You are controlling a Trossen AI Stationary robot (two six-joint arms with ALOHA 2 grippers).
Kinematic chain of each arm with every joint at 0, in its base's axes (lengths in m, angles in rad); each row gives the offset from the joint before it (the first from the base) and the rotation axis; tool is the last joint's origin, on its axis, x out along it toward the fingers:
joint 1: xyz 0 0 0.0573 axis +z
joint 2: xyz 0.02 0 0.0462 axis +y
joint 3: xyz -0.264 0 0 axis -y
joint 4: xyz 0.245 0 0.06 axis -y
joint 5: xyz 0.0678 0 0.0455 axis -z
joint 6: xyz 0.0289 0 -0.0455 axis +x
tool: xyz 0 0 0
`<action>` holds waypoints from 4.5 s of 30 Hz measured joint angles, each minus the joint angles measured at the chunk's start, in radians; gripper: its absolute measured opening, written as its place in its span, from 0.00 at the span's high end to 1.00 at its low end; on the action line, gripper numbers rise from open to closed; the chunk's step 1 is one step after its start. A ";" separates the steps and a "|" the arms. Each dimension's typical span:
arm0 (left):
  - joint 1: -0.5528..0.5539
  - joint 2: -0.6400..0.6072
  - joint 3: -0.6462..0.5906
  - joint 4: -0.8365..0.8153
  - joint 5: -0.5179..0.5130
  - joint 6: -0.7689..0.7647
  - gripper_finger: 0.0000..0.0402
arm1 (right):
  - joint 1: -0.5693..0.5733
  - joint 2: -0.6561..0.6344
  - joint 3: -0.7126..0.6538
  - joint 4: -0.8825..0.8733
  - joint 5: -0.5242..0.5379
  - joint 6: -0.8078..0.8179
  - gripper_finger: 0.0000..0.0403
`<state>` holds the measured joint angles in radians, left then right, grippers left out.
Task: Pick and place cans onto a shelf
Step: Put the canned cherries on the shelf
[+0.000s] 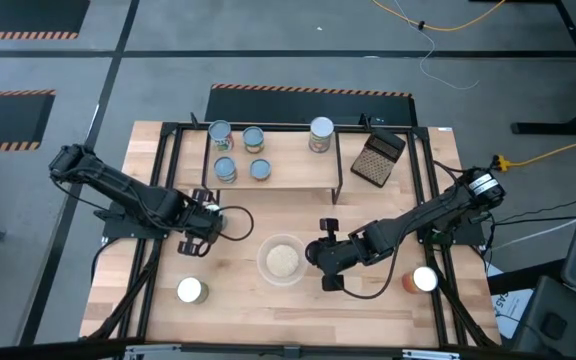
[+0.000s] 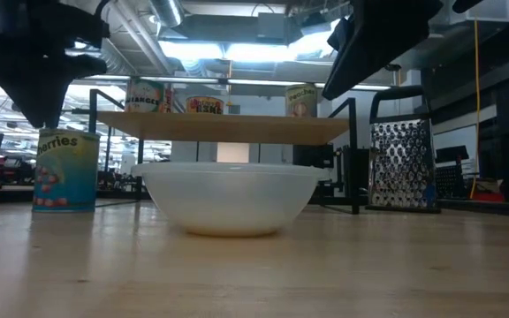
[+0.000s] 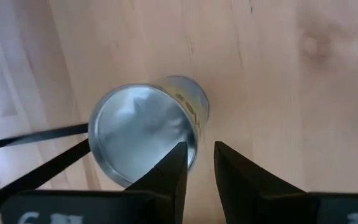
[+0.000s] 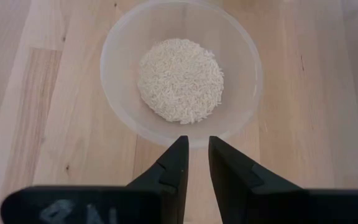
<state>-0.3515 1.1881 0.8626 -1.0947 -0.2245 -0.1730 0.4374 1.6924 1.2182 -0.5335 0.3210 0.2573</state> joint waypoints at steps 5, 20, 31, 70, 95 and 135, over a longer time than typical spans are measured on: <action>-0.001 -0.003 -0.052 0.027 -0.009 0.000 0.82 | 0.000 0.000 0.000 0.000 0.000 0.000 0.83; 0.000 0.001 -0.039 0.041 0.007 -0.003 0.96 | 0.000 0.000 0.000 0.002 0.000 0.000 0.83; 0.000 0.004 0.062 0.043 0.021 -0.034 1.00 | 0.000 0.000 0.000 -0.001 0.000 -0.019 0.83; 0.377 0.382 0.980 -0.080 0.010 0.643 1.00 | -0.016 0.000 0.001 0.054 -0.009 -0.108 0.83; 0.749 0.575 1.043 -0.084 0.140 0.874 1.00 | -0.016 0.000 0.001 0.099 -0.010 -0.105 0.83; 0.761 0.575 1.023 -0.032 0.141 0.857 0.97 | -0.016 0.000 0.001 0.105 -0.010 -0.109 0.83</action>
<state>0.4095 1.7626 1.8851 -1.1265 -0.0836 0.6838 0.4213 1.6924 1.2190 -0.4290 0.3109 0.1486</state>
